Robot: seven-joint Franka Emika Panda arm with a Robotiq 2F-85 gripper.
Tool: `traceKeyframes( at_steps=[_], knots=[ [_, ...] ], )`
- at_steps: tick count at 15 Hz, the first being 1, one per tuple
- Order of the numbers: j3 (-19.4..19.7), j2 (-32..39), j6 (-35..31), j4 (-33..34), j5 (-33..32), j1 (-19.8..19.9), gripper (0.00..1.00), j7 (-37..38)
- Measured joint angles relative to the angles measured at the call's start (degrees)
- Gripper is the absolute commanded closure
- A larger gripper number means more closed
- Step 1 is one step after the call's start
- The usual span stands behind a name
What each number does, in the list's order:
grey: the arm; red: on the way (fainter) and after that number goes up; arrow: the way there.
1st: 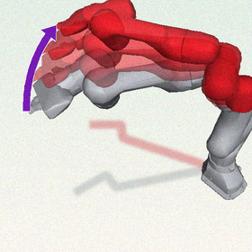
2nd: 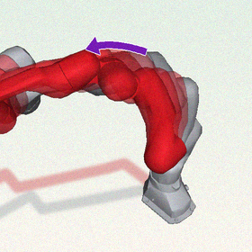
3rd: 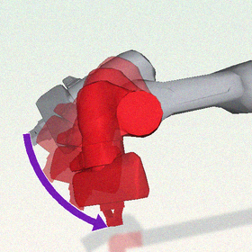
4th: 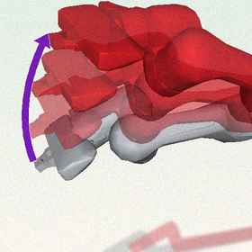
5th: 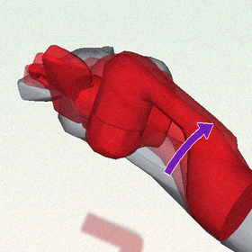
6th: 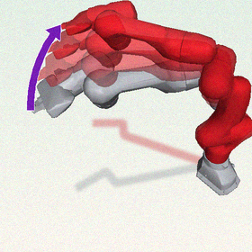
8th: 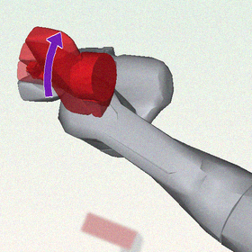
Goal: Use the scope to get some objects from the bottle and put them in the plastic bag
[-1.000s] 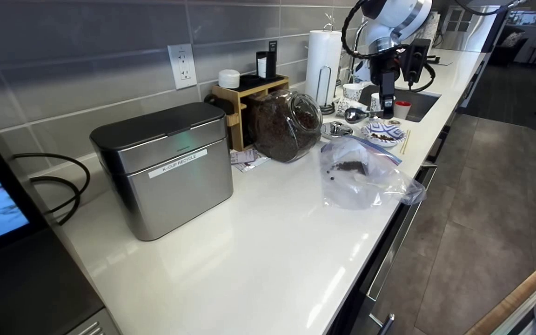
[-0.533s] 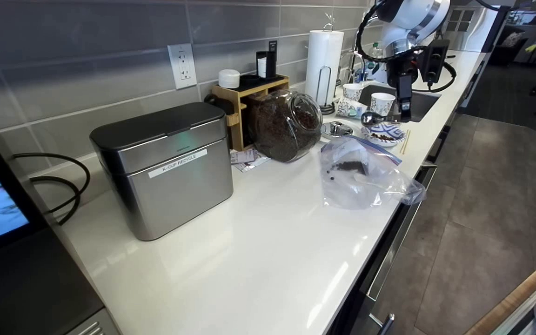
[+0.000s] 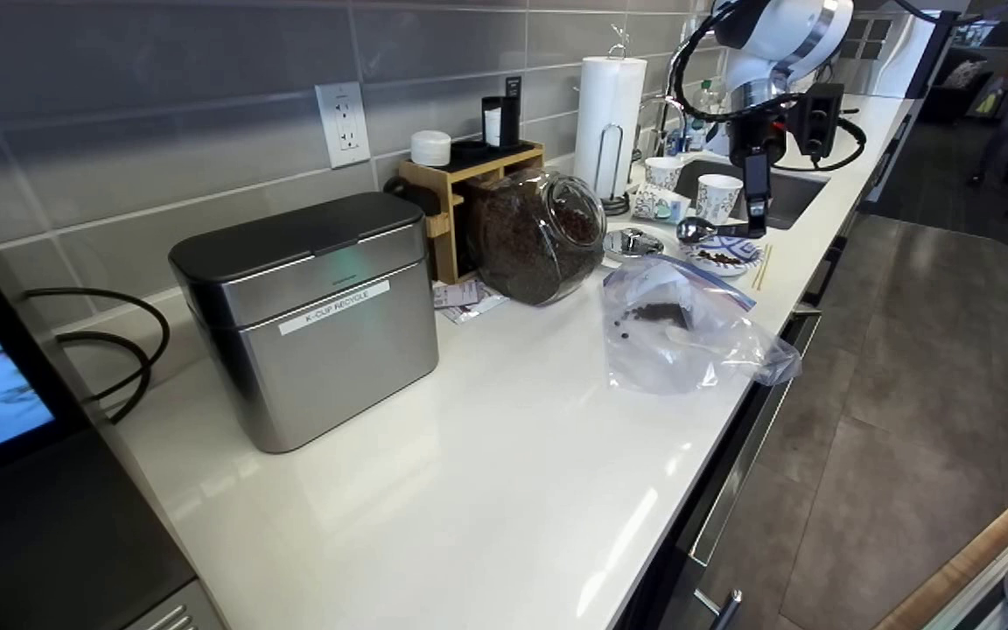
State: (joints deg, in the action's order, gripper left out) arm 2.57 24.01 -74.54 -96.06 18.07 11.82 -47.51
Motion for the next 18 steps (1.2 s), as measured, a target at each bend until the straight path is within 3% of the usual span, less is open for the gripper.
traceKeyframes(
  at_steps=[18],
  knots=[
    [-2.4, -3.9, -9.5, -3.0, -15.0, -6.5, 0.99, 8.9]
  ],
)
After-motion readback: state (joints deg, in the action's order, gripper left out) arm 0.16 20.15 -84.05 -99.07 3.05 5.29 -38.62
